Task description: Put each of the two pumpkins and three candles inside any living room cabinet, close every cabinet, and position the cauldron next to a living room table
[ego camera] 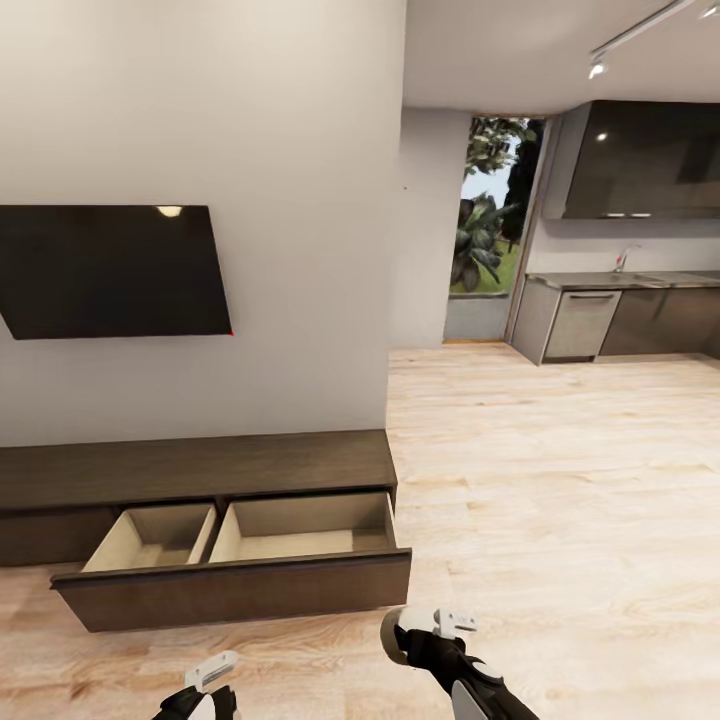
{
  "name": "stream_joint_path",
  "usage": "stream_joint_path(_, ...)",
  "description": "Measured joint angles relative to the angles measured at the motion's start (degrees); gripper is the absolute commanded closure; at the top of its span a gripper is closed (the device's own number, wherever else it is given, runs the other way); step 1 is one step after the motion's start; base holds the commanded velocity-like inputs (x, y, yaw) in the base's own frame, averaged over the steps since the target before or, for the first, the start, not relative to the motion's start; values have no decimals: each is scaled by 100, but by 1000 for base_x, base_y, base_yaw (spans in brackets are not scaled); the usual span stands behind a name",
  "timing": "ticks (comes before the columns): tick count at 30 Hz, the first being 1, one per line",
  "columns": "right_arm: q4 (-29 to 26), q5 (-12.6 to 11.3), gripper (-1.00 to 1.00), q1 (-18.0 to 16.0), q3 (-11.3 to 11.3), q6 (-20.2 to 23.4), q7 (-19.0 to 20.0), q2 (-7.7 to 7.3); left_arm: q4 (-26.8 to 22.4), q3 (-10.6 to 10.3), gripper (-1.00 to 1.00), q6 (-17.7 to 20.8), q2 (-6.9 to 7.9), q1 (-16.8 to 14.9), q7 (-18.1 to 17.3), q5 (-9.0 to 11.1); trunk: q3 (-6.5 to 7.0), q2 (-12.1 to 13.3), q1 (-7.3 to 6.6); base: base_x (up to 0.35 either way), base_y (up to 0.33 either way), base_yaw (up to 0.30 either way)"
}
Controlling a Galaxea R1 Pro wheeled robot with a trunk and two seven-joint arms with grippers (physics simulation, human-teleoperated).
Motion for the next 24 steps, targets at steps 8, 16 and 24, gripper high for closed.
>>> stream_joint_path(8,-1,5,100,1,-4,-30,7,-4,0,-1,100,0,8,0,0,2,0,0,0,216,0,1)
stream_joint_path(16,-1,5,100,-1,-2,-35,6,-4,-1,0,100,1,10,0,2,3,0,0,-1,75,65,186)
stream_joint_path(24,-2,5,100,0,-5,-35,7,-6,0,-1,100,4,9,0,-6,-5,0,1,1,111,79,44)
